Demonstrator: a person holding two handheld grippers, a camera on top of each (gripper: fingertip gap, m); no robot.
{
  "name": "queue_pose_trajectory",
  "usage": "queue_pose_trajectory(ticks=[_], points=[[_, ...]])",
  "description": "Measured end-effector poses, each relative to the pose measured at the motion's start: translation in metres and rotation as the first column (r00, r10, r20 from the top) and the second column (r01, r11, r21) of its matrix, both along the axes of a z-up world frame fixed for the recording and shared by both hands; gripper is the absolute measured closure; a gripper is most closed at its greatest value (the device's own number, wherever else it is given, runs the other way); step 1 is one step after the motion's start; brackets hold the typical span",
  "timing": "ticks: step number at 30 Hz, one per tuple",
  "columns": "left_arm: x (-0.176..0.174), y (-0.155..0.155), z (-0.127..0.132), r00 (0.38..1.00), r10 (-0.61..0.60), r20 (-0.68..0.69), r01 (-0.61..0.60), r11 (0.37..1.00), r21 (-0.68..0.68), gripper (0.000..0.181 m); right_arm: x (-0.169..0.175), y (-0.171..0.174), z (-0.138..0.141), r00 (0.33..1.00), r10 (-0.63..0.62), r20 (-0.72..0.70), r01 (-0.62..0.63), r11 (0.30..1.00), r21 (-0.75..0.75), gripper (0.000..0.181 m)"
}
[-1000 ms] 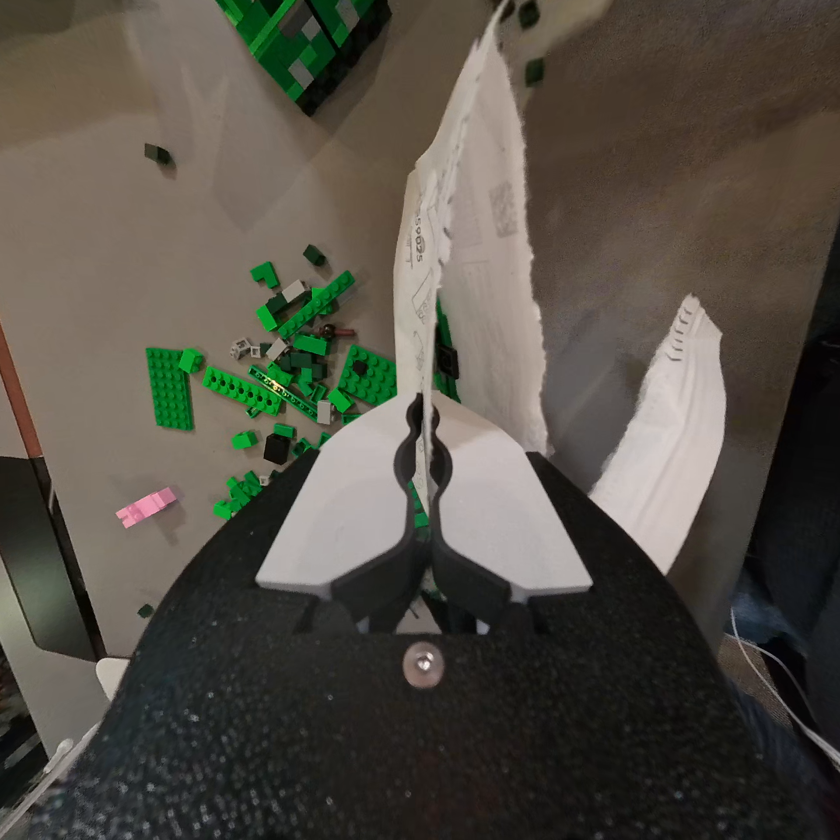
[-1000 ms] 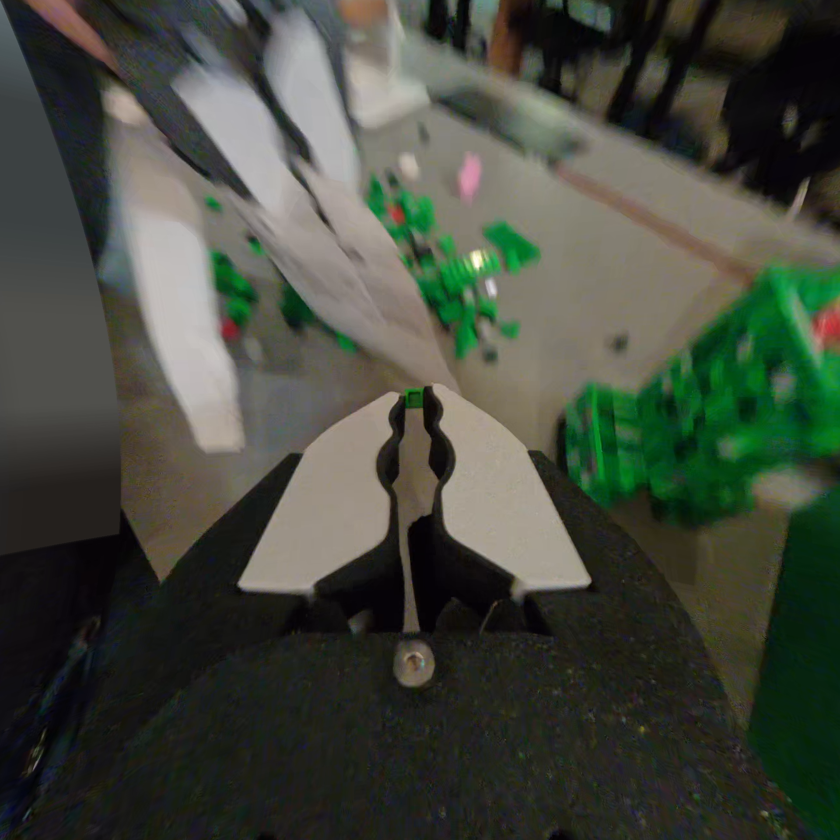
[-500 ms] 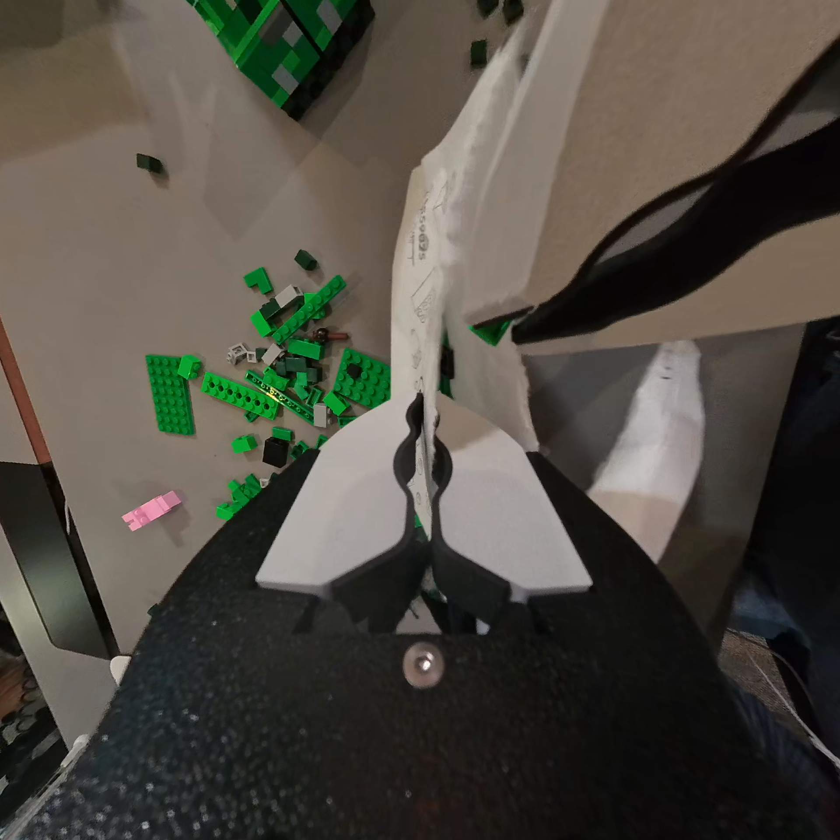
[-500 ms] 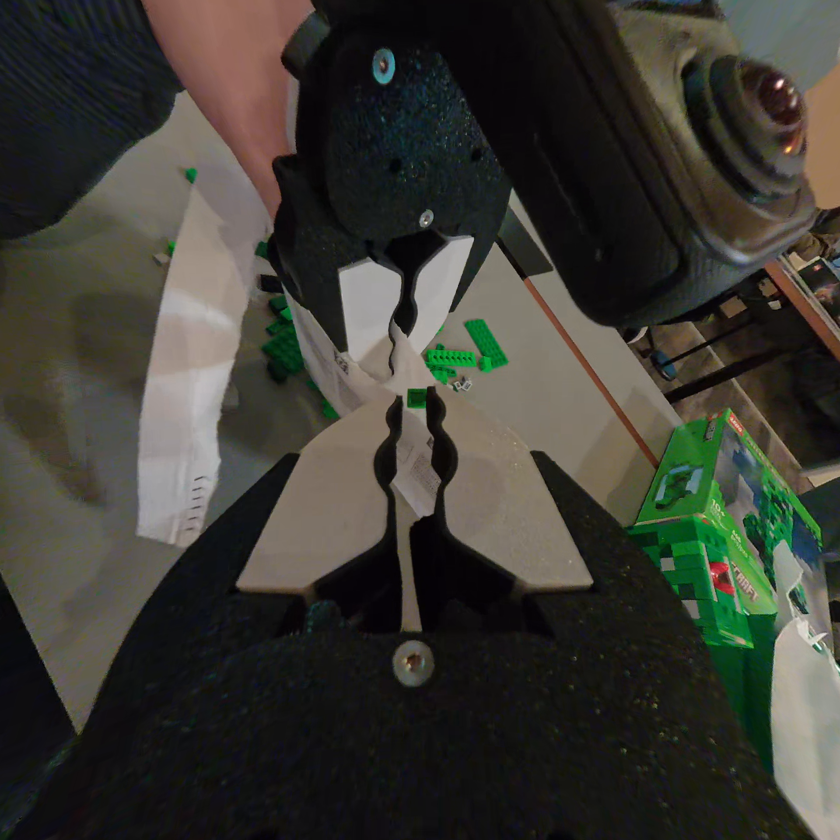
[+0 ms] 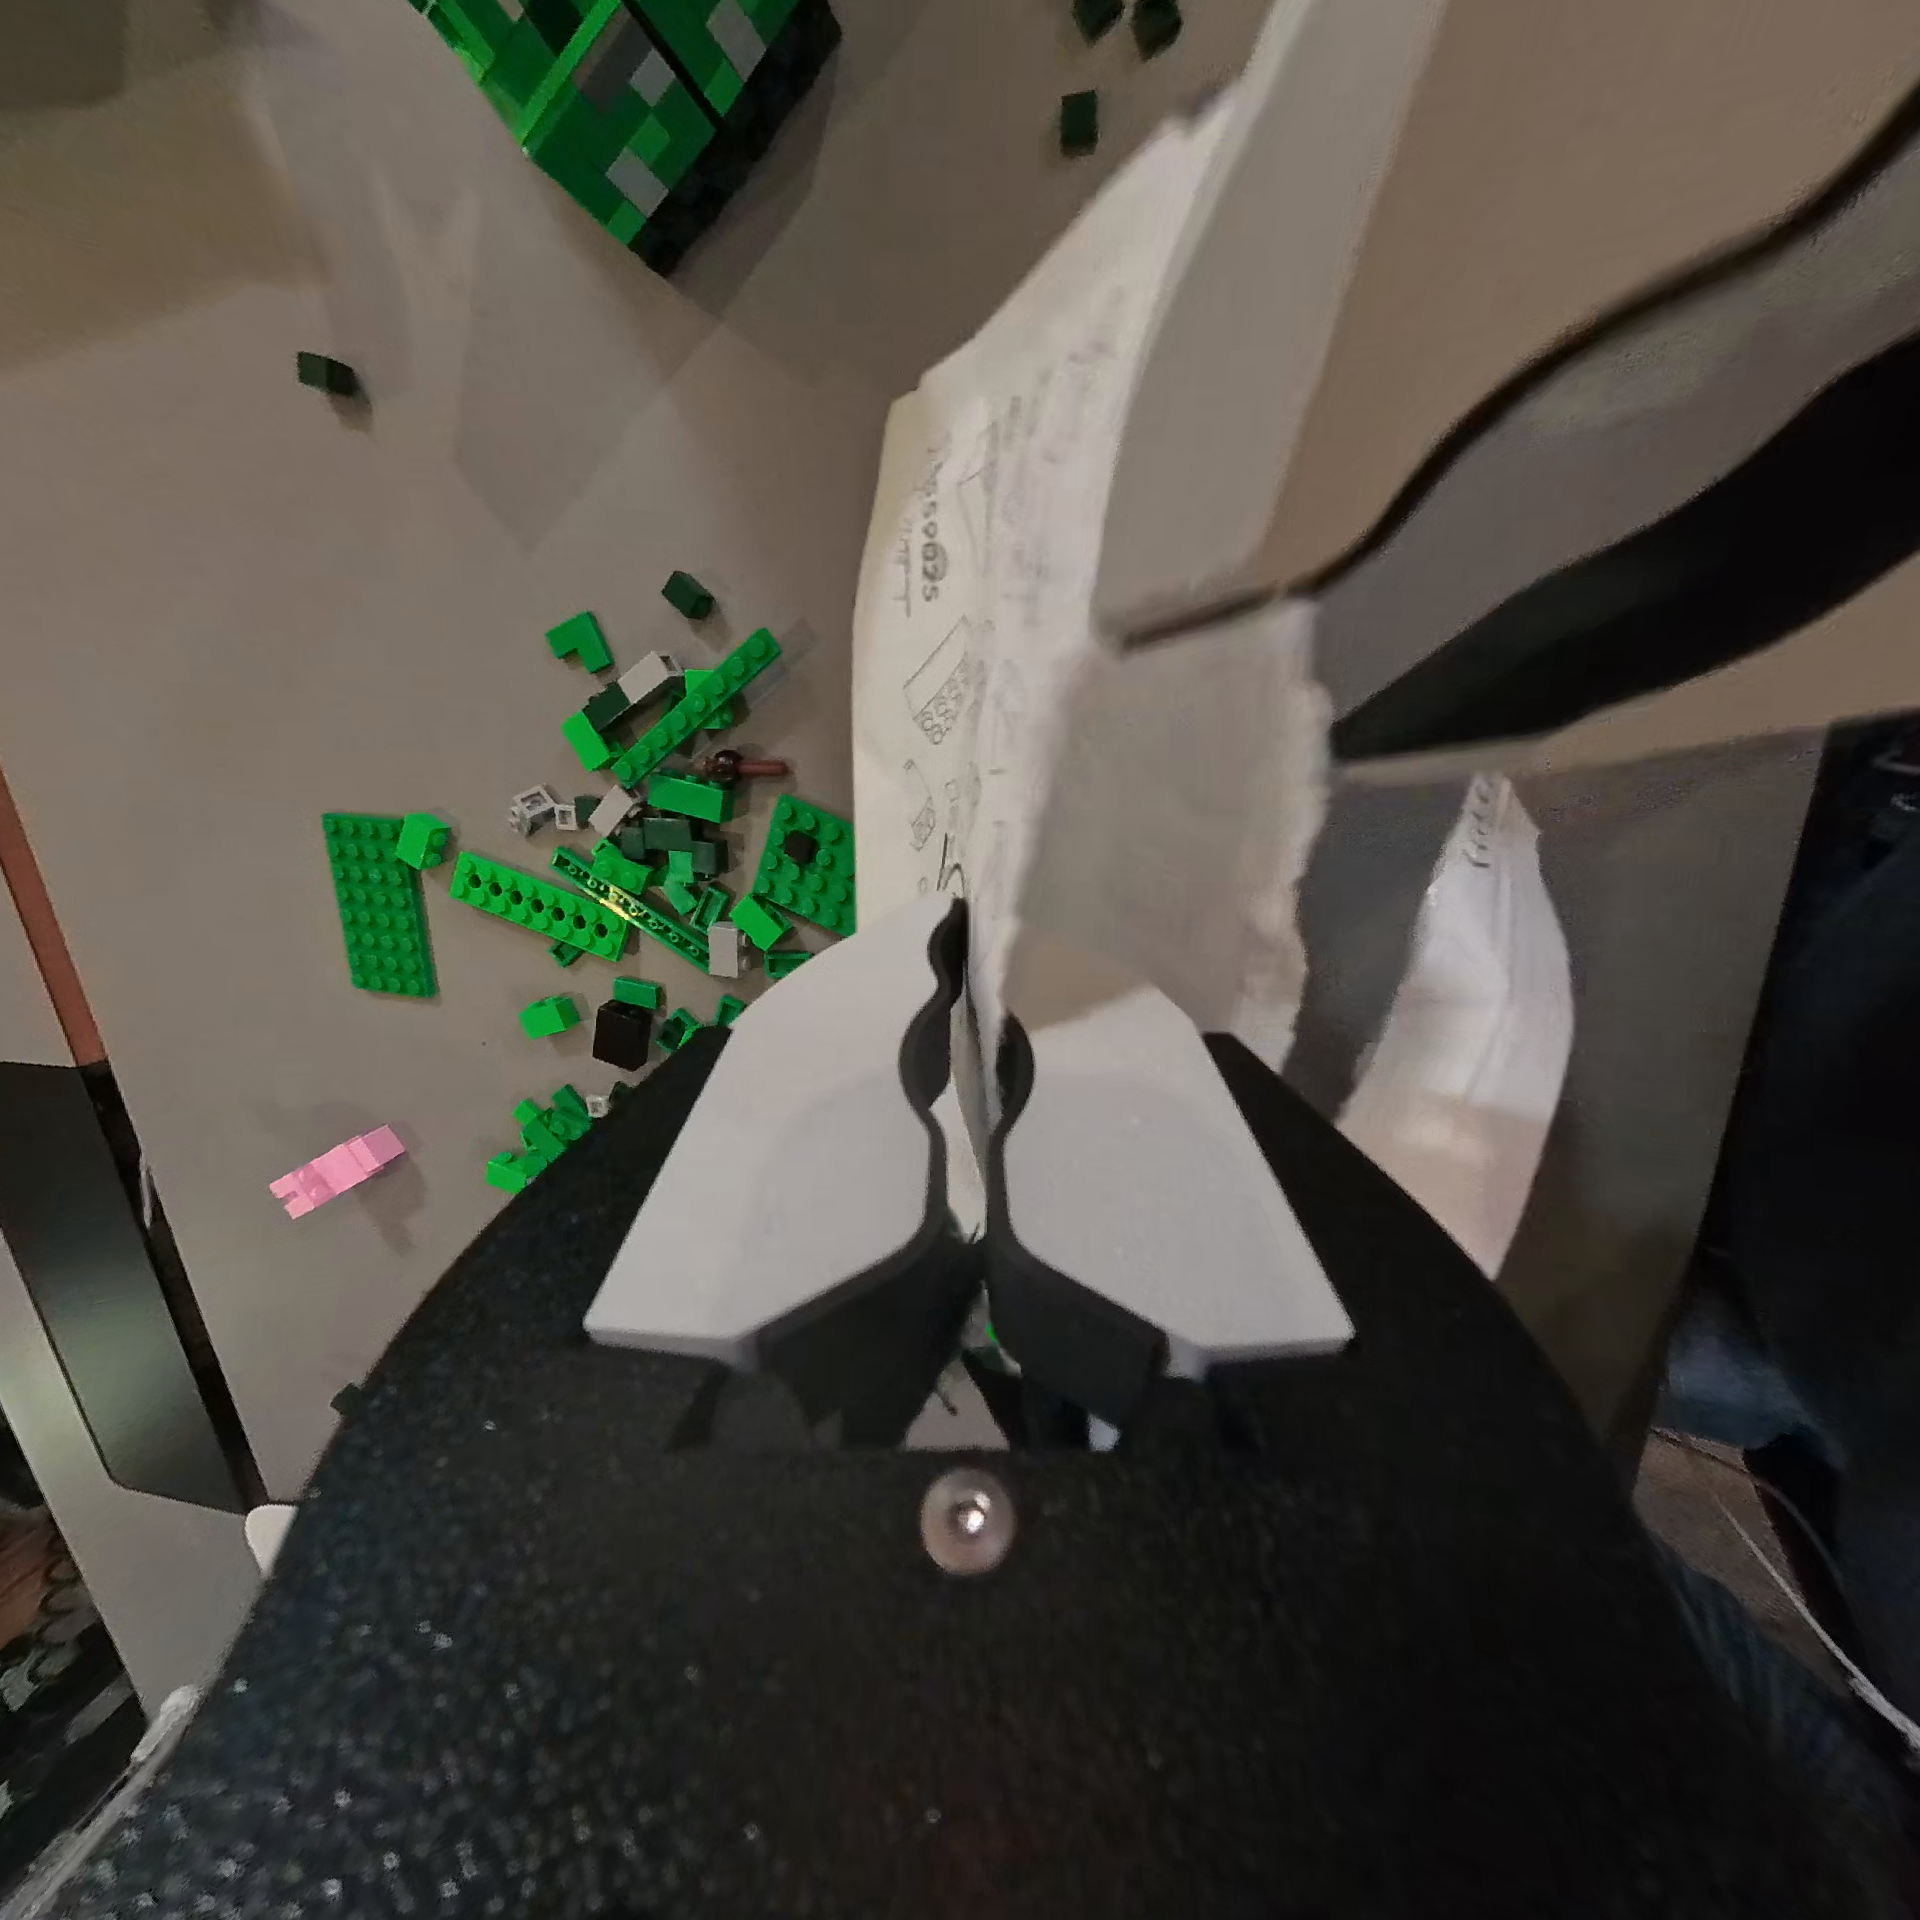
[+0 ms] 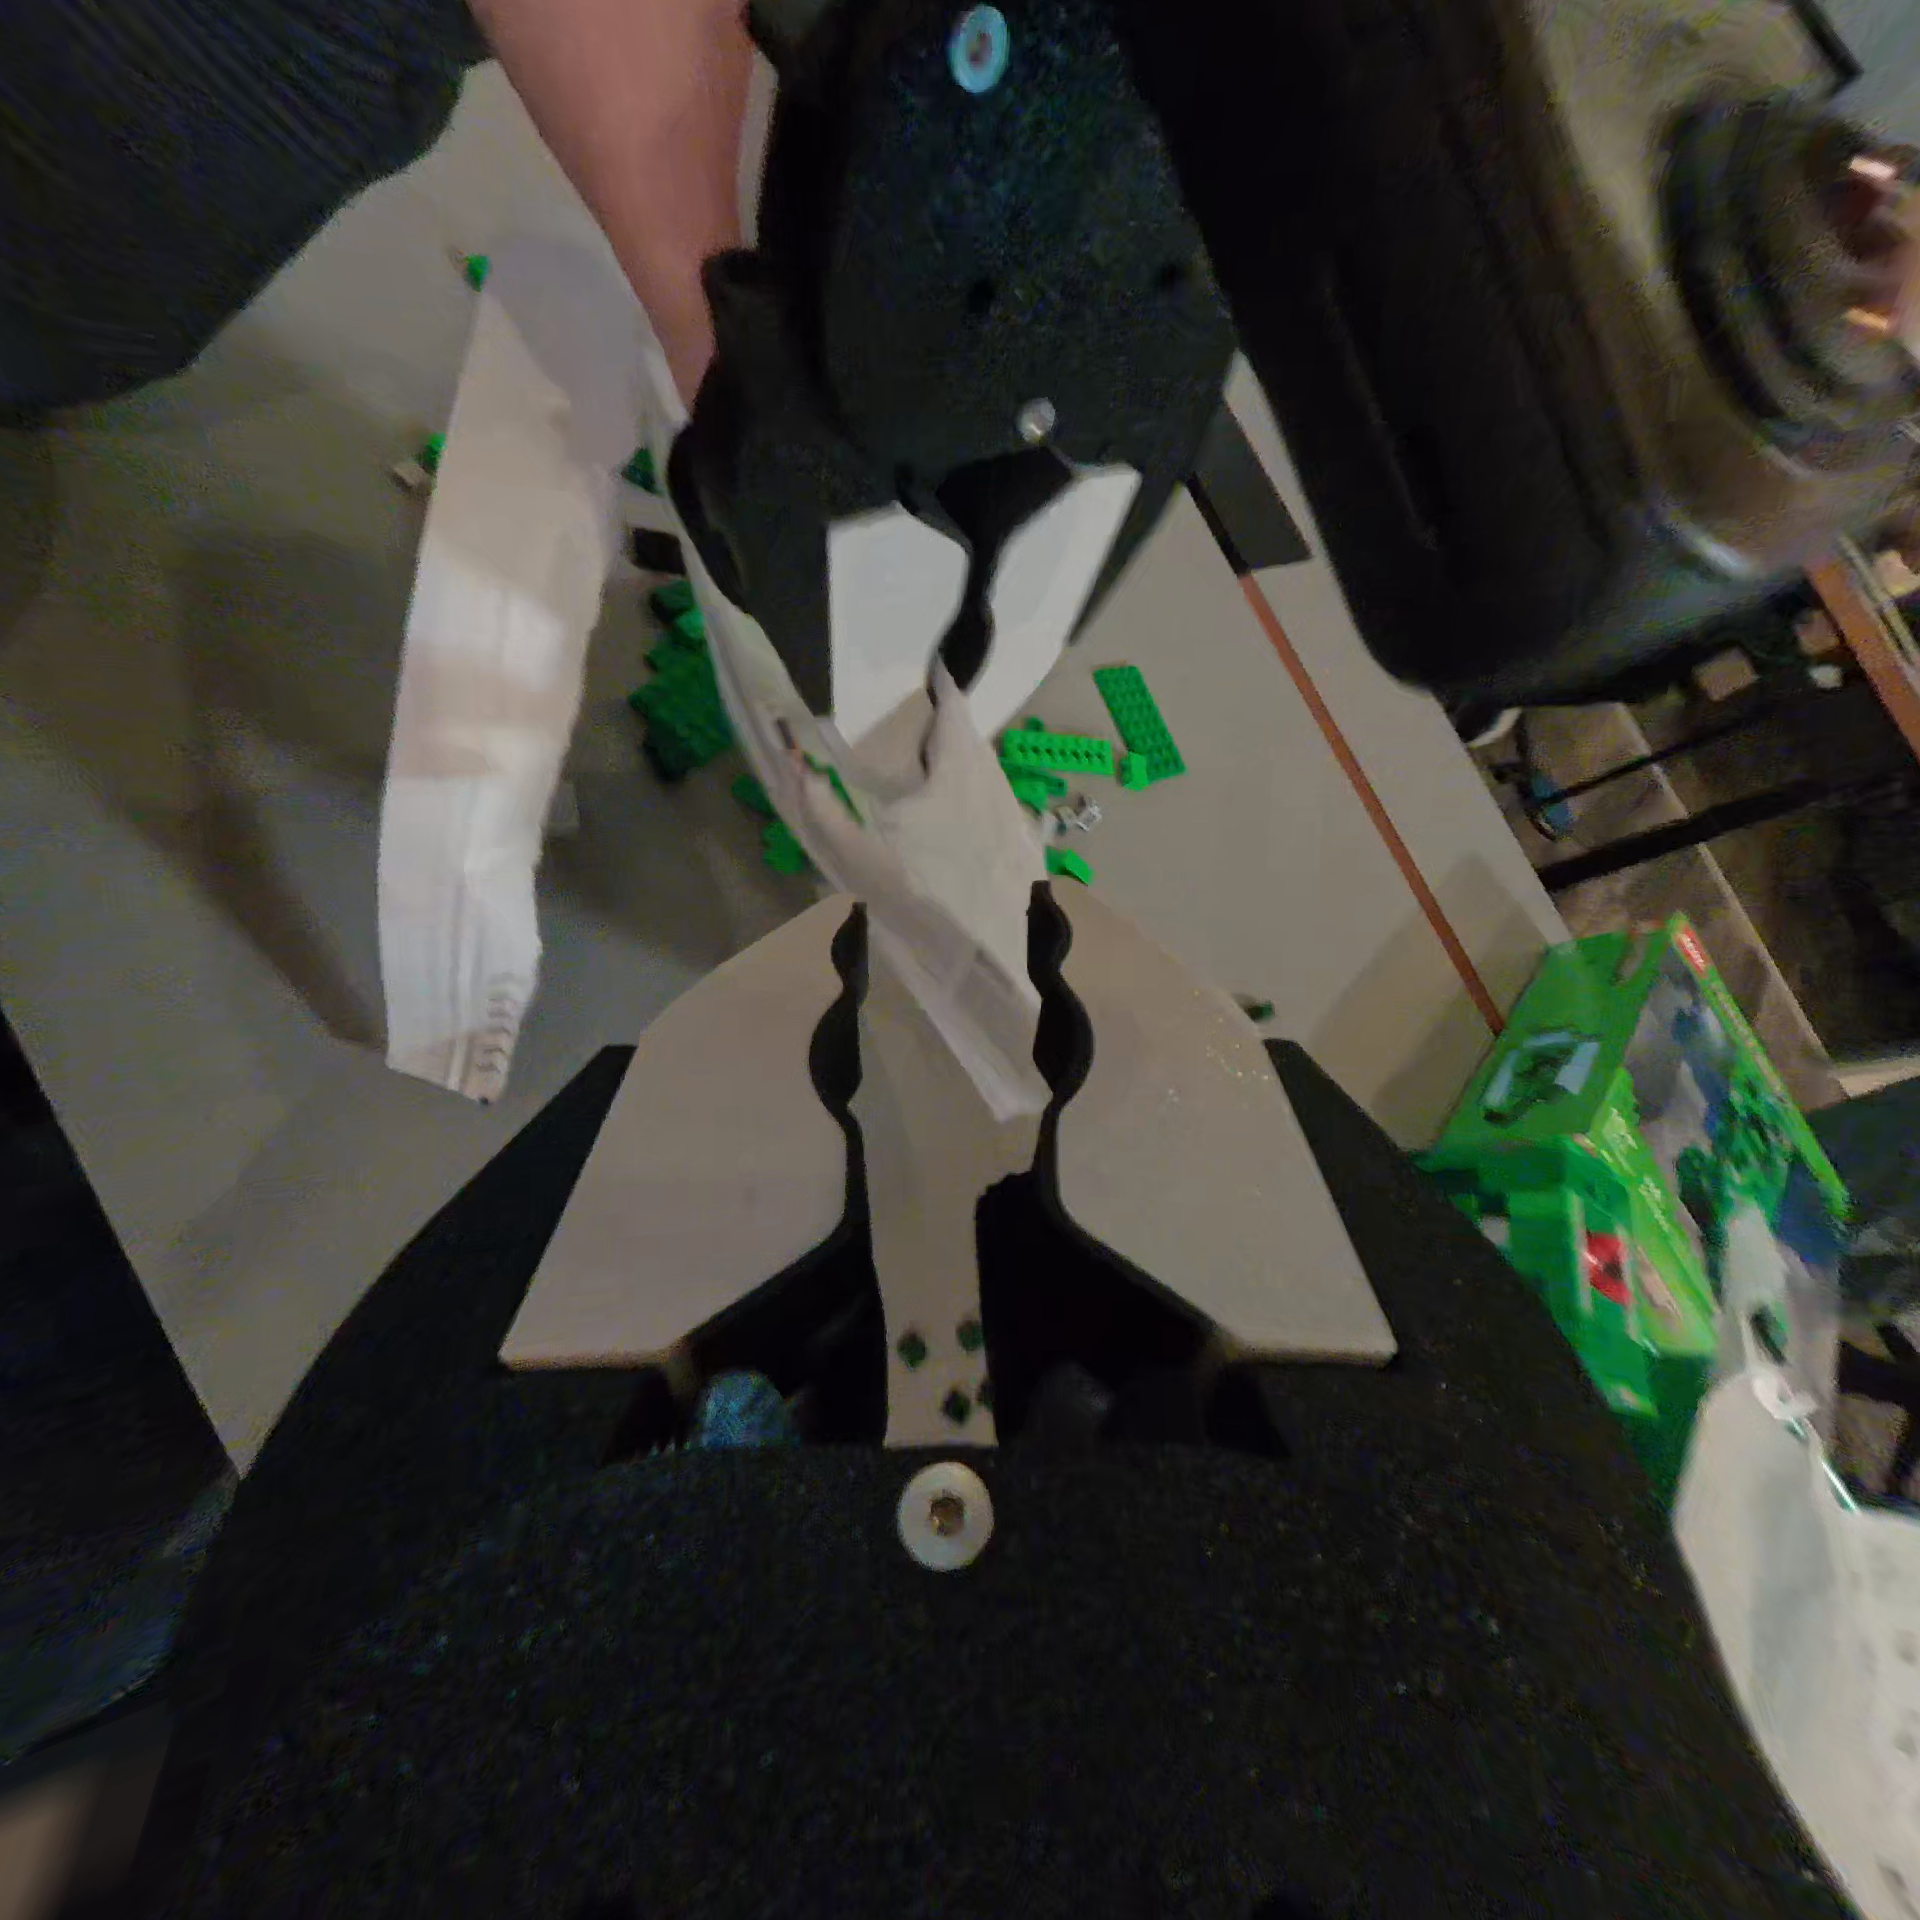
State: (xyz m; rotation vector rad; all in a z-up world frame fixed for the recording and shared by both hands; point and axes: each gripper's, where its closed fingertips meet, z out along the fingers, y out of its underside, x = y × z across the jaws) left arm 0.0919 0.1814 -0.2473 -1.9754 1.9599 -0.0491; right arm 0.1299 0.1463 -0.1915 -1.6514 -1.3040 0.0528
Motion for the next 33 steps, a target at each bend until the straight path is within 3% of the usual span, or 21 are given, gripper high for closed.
queue_pose_trajectory(ticks=[1, 4, 7, 9, 12, 21, 33], points=[[-0.001, 0.001, 0.000, 1.000, 0.006, 0.000, -0.006, 1.000, 0.000, 0.181, 0.011, 0.001, 0.004, 1.000, -0.027, -0.008, 0.027, 1.000, 0.009, 0.151], [-0.005, 0.004, 0.000, 1.000, 0.020, -0.003, -0.020, 1.000, -0.004, 0.181, 0.055, 0.006, -0.003, 0.989, -0.125, -0.082, 0.117, 0.989, -0.093, 0.155], [-0.006, 0.006, 0.002, 1.000, 0.025, 0.007, -0.025, 1.000, -0.005, 0.181, 0.114, 0.019, -0.067, 0.966, -0.258, 0.011, 0.248, 0.912, -0.328, 0.154], [-0.006, 0.005, 0.003, 1.000, 0.021, 0.011, -0.021, 1.000, -0.005, 0.181, 0.133, 0.021, -0.103, 0.959, -0.283, 0.033, 0.267, 0.852, -0.449, 0.153], [-0.006, 0.004, 0.003, 1.000, 0.016, 0.010, -0.016, 1.000, -0.007, 0.181, 0.144, 0.026, -0.127, 0.960, -0.281, 0.011, 0.249, 0.832, -0.497, 0.151], [-0.005, 0.001, 0.001, 1.000, 0.005, 0.006, -0.004, 1.000, -0.020, 0.181, 0.139, 0.032, -0.143, 0.958, -0.271, -0.092, 0.165, 0.786, -0.596, 0.137], [-0.005, 0.000, 0.000, 1.000, -0.003, 0.002, 0.003, 1.000, -0.028, 0.181, 0.137, 0.031, -0.144, 0.963, -0.253, -0.096, 0.162, 0.822, -0.546, 0.165]])
